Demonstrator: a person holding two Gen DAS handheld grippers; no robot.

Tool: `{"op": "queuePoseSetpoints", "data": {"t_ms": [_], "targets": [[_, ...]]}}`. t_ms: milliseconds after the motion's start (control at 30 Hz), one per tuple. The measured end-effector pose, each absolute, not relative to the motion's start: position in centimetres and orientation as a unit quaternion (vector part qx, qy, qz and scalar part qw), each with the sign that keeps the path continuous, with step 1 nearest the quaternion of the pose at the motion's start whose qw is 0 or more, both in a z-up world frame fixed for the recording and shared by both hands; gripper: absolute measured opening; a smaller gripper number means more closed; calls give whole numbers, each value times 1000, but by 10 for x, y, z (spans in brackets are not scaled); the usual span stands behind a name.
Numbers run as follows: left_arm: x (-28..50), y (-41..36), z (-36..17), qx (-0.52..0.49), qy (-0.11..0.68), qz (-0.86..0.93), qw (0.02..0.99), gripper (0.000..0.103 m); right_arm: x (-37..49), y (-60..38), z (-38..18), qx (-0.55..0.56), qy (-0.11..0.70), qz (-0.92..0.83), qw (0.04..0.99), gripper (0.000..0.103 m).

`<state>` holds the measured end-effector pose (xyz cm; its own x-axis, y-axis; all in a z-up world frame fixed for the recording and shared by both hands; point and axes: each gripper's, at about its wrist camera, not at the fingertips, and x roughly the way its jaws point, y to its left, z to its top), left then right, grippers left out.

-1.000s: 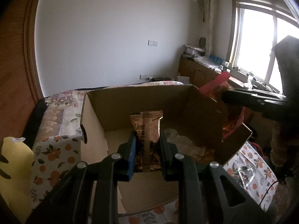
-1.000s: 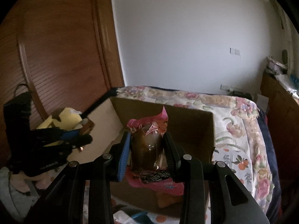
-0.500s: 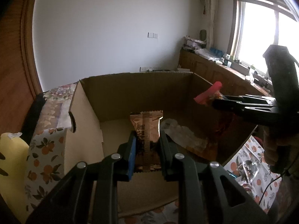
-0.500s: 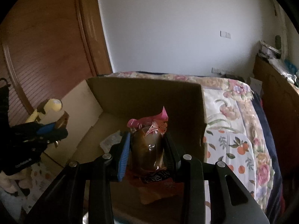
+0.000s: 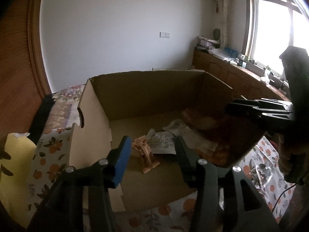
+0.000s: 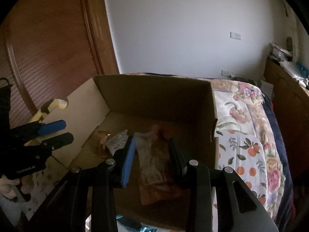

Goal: Organize snacks
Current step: 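Open both grippers to drop the packets into the box, then withdraw both grippers from the box toward the remaining snacks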

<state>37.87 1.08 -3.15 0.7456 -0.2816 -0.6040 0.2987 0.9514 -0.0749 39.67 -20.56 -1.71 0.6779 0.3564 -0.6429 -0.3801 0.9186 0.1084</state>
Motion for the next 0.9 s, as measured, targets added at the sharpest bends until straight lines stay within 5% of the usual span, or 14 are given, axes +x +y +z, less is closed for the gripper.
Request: {"op": "queuePoseSetpoints", "data": {"t_ms": [433, 533, 600, 800, 900], "targets": [[333, 13, 3, 13, 298, -146, 943, 53, 334, -221, 15, -10, 336, 214, 917, 37], [319, 13, 12, 9, 292, -149, 945, 68, 321, -227, 20, -9, 335, 209, 919, 39], [307, 12, 20, 10, 287, -150, 946, 69, 312, -231, 23, -6, 334, 207, 919, 40], [280, 10, 36, 12, 280, -159, 947, 74, 286, -237, 33, -5, 327, 201, 923, 49], [268, 8, 43, 11, 278, -174, 944, 79, 276, -240, 37, -7, 323, 194, 926, 63]]}}
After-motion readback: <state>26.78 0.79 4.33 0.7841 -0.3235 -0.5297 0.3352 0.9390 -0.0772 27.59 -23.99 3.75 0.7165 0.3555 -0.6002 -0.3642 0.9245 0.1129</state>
